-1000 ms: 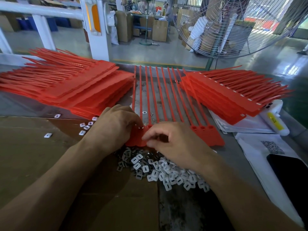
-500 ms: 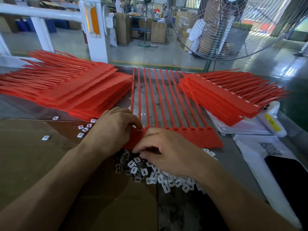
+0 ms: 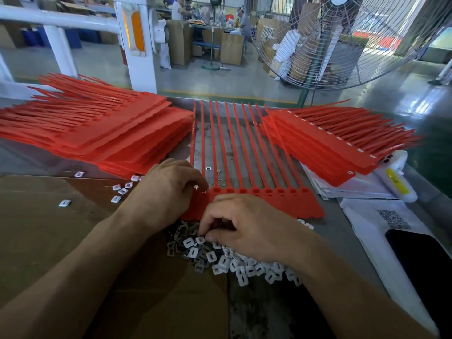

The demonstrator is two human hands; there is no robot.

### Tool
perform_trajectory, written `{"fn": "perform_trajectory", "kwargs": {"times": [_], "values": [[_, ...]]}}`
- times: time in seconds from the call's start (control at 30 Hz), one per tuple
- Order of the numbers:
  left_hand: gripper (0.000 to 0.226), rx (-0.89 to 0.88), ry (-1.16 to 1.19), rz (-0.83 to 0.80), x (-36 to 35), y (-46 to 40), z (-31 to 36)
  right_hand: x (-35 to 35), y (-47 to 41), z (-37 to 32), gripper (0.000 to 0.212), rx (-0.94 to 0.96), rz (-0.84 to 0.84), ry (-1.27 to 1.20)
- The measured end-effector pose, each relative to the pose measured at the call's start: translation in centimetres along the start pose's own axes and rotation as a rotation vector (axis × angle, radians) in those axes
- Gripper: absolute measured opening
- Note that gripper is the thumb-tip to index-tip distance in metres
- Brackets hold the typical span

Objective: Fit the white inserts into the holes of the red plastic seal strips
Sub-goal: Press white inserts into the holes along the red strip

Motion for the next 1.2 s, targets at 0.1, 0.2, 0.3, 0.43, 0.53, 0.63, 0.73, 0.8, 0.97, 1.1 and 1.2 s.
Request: {"fn": "perform_trajectory", "kwargs": {"times": [0.1,0.2,0.3,0.43,0.53,0.63,0.73,0.8,0.97,1.1,1.2], "values": [[0.035,-0.008,0.016,0.009,-0.1,0.0,-0.1,0.1,0.0,0.1,0.007,-0.014,0.025,-0.040],[0.034,-0.017,0.029,0.020,-0.1,-0.1,-0.2,0.3,0.3,0.5,0.010,-0.063,0.050,-0.095],[0.034,-0.025,0.035,0.031,-0.1,-0.1,-0.2,0.3,0.4,0.6,0.016,-0.097,0.075,-0.126],[0.031,-0.027,0.047,0.039,0.0,-0.1,0.0,0.5,0.4,0.8,0.013,-0.145,0.164,-0.300],[0.030,-0.031,0.111,0.088,0.2,0.0,0.5,1.0,0.5,1.5,0.007,-0.223,0.284,-0.474],[0.023,-0.036,0.234,0.131,0.0,0.0,1.2,1.0,0.6,2.9,0.007,-0.345,0.355,-0.795],[0.015,-0.077,0.334,0.182,-0.4,0.1,1.9,0.7,0.3,3.6,0.011,-0.412,0.363,-1.056],[0.016,-0.095,0.363,0.202,-0.7,0.2,2.2,0.4,0.1,3.7,0.011,-0.435,0.359,-1.165],[0.020,-0.162,0.338,0.220,-1.0,0.2,2.6,0.2,0.0,3.8,0.013,-0.468,0.355,-1.244],[0.016,-0.221,0.285,0.241,-0.8,0.3,2.9,0.2,0.0,3.7,0.013,-0.461,0.359,-1.224],[0.012,-0.258,0.237,0.266,-0.6,0.4,3.1,0.3,0.1,3.6,0.014,-0.441,0.386,-1.181]]}}
Point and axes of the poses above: each hand's wrist, its own y-axis away from the middle knuckle, its own x-axis out of the back of the hand, z = x × y, the point moved 5 cm from there along -y, towards the middle knuckle, and after that the axes turned 15 degrees about y, right-handed, at the moved point
